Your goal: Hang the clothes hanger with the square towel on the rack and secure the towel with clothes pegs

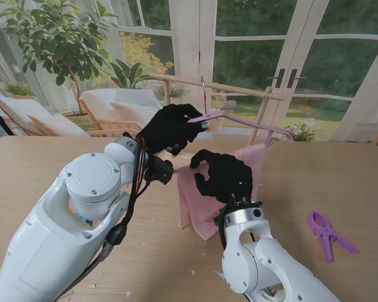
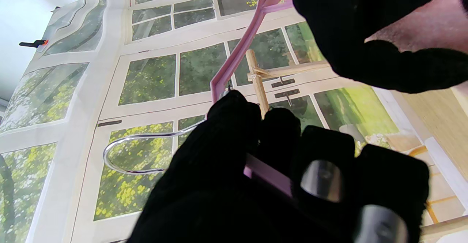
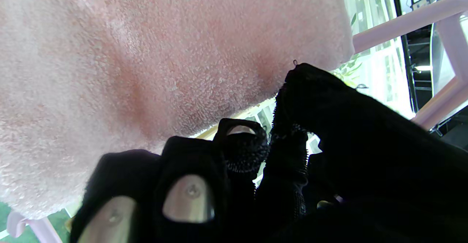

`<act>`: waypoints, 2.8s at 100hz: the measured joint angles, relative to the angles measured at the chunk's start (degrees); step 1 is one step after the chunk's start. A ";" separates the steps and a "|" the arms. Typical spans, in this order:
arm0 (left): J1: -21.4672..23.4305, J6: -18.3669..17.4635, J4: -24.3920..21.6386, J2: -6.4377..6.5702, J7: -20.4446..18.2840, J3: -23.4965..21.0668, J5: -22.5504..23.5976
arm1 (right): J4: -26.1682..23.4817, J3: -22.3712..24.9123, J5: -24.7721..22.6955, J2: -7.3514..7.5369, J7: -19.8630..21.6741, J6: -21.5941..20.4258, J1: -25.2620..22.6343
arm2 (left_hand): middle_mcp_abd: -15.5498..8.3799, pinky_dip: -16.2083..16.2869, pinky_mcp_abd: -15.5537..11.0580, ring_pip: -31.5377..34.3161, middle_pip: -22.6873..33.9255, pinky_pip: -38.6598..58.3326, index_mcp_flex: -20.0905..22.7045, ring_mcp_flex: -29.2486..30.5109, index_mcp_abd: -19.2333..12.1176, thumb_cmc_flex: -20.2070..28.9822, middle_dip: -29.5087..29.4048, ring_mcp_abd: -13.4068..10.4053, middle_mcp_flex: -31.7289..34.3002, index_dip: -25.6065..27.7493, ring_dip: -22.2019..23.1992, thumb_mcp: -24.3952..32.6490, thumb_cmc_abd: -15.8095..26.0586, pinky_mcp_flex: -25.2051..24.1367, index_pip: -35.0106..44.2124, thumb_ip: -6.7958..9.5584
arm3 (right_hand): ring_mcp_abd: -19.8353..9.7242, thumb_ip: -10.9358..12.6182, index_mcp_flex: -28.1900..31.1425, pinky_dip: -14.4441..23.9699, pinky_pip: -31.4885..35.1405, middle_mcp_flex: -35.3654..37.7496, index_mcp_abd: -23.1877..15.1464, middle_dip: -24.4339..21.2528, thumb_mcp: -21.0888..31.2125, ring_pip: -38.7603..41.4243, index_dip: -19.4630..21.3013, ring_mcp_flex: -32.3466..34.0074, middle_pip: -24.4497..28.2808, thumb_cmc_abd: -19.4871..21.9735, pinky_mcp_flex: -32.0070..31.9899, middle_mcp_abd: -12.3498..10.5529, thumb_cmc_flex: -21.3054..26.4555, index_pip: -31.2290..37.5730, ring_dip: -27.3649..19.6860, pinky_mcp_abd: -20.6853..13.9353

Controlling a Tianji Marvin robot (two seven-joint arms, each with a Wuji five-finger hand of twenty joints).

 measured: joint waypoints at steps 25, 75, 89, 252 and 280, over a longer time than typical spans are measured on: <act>0.02 0.25 -0.13 0.04 -0.56 -0.15 -0.20 | 2.11 -1.11 -0.15 -0.73 -3.51 0.29 1.64 | 0.00 0.01 0.00 0.00 -0.01 0.00 0.00 0.00 0.02 -0.01 0.01 0.00 0.00 0.00 0.00 0.07 0.00 0.00 -0.01 0.00 | -0.44 0.00 -0.51 0.00 0.07 0.03 -0.04 0.41 0.03 0.57 -1.49 0.02 0.11 -0.64 0.38 0.01 -0.09 -3.83 0.88 -0.38; -0.16 1.00 -0.65 0.07 -0.54 -0.04 -1.40 | 4.74 -4.40 0.31 -0.96 -3.40 3.62 5.16 | 0.00 0.01 0.00 0.00 -0.05 0.00 0.03 0.04 0.79 -0.01 0.03 0.00 0.00 0.00 0.00 0.58 -0.54 0.03 -0.13 0.00 | -0.50 0.00 4.91 2.80 0.10 2.85 0.16 1.18 1.38 1.73 -3.86 0.76 0.17 -1.55 1.27 -0.29 0.55 0.65 3.30 -0.40; -0.80 1.29 -0.13 -0.16 0.43 1.10 -1.32 | 5.10 -6.16 1.11 -1.32 -3.05 3.69 6.24 | 0.00 0.01 0.01 0.00 -0.05 0.00 0.03 0.53 0.82 -0.01 0.03 0.00 0.00 0.00 0.00 0.61 -0.58 0.37 -0.15 0.01 | -0.51 0.00 5.42 3.48 0.10 2.90 0.73 1.24 1.39 1.84 -3.86 0.77 0.18 -1.66 1.30 -0.29 0.66 0.65 3.54 -0.40; 1.63 -2.20 -1.91 0.60 -0.75 -5.50 -2.34 | -3.78 10.95 10.96 -2.72 -3.84 4.93 -7.73 | 0.00 0.04 -0.14 0.00 -0.06 0.00 0.06 0.56 0.81 -0.08 0.06 -0.14 0.00 0.00 0.00 0.73 -0.58 0.51 -0.15 0.01 | 13.97 4.93 -10.64 3.47 -31.63 -32.67 18.17 -25.68 -1.10 -46.57 2.26 -37.67 -31.34 14.53 -41.47 10.92 -5.11 -16.92 -12.18 10.38; 1.69 -1.59 -3.14 0.80 -1.36 -6.04 -2.97 | -2.42 11.41 13.97 -1.68 4.10 6.57 -6.41 | 0.00 0.04 -0.13 0.00 -0.06 0.00 0.07 0.56 0.81 -0.09 0.07 -0.14 0.01 0.00 0.00 0.73 -0.58 0.51 -0.15 0.01 | 13.90 4.94 -15.33 3.38 -39.27 -38.75 19.84 -26.15 -1.19 -51.97 4.69 -43.89 -32.58 11.63 -47.16 10.96 -5.81 -16.58 -14.10 10.38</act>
